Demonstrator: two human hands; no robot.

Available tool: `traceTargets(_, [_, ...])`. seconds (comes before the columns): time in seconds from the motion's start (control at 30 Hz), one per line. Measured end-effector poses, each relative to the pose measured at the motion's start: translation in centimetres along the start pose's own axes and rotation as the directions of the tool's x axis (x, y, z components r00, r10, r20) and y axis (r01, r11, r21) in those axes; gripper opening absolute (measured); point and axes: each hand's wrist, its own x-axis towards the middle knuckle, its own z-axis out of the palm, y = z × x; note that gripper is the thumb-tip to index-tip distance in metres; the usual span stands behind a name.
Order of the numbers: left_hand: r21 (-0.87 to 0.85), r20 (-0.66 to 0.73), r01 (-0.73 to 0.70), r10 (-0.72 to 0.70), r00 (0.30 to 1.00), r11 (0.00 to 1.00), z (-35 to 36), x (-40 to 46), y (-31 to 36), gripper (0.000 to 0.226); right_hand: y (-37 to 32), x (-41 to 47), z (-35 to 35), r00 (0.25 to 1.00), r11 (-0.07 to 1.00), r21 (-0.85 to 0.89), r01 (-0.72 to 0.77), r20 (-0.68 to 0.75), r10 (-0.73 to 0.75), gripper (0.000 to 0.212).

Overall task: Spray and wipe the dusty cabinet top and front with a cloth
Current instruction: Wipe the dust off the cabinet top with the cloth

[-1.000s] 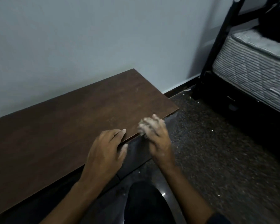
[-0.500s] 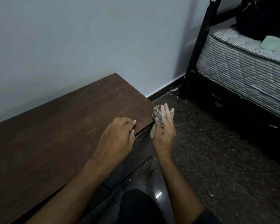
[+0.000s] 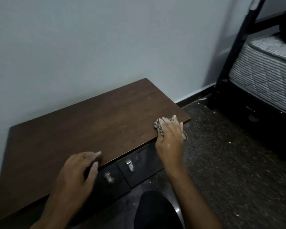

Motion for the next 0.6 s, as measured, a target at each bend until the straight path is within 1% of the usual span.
traceTargets(0.07, [0.023, -0.019, 0.070, -0.070, 0.997, 0.997, -0.7, -1.4, -1.1, 0.029, -2.2, -1.8, 0.9, 0.996, 0.995, -0.042, 0.085, 0.041, -0.083, 0.033])
traceTargets(0.13, [0.049, -0.094, 0.131, -0.126, 0.988, 0.990, -1.5, -3.4, -2.1, 0.030, -6.2, -4.5, 2.1, 0.966, 0.972, -0.023, 0.232, 0.122, -0.228, 0.028])
traceTargets(0.17, [0.057, -0.126, 0.148, -0.140, 0.982, 0.987, -1.8, -4.3, -2.3, 0.031, -8.5, -5.9, 2.9, 0.934, 0.947, -0.026, 0.319, 0.178, -0.310, 0.024])
traceTargets(0.2, [0.062, -0.152, 0.169, -0.158, 0.976, 0.984, -2.1, -4.9, -2.4, 0.032, -10.8, -7.5, 4.1, 0.886, 0.911, -0.016, 0.412, 0.242, -0.396, 0.021])
traceTargets(0.23, [0.063, -0.166, 0.189, -0.176, 0.970, 0.980, -2.4, -5.5, -2.6, 0.033, -13.0, -9.0, 5.3, 0.830, 0.873, 0.024, 0.488, 0.298, -0.472, 0.019])
traceTargets(0.27, [0.066, -0.173, 0.192, -0.178, 0.969, 0.979, -2.8, -5.8, -2.9, 0.033, -14.9, -10.6, 6.6, 0.780, 0.843, 0.093, 0.530, 0.337, -0.528, 0.016])
traceTargets(0.3, [0.062, -0.173, 0.199, -0.185, 0.967, 0.978, -3.1, -6.1, -3.2, 0.036, -16.3, -11.8, 7.7, 0.742, 0.819, 0.160, 0.551, 0.356, -0.569, 0.016])
traceTargets(0.33, [0.059, -0.176, 0.206, -0.193, 0.965, 0.977, -3.5, -6.5, -3.6, 0.043, -17.3, -12.9, 8.6, 0.720, 0.800, 0.211, 0.562, 0.351, -0.598, 0.018])
traceTargets(0.4, [0.055, -0.192, 0.247, -0.232, 0.953, 0.967, -4.5, -7.1, -4.7, 0.052, -18.3, -13.6, 9.3, 0.717, 0.793, 0.266, 0.548, 0.340, -0.609, 0.027])
traceTargets(0.47, [0.063, -0.240, 0.286, -0.263, 0.934, 0.956, -5.5, -7.9, -6.0, 0.055, -18.4, -13.4, 9.3, 0.706, 0.777, 0.280, 0.564, 0.324, -0.630, 0.032])
traceTargets(0.5, [0.053, -0.258, 0.306, -0.283, 0.924, 0.951, -5.9, -8.4, -6.3, 0.055, -18.4, -13.2, 9.3, 0.697, 0.764, 0.274, 0.584, 0.312, -0.645, 0.030])
traceTargets(0.6, [-0.013, -0.278, 0.300, -0.291, 0.915, 0.954, -5.9, -10.0, -7.5, 0.054, -18.8, -12.9, 9.9, 0.667, 0.730, 0.265, 0.630, 0.296, -0.683, 0.022])
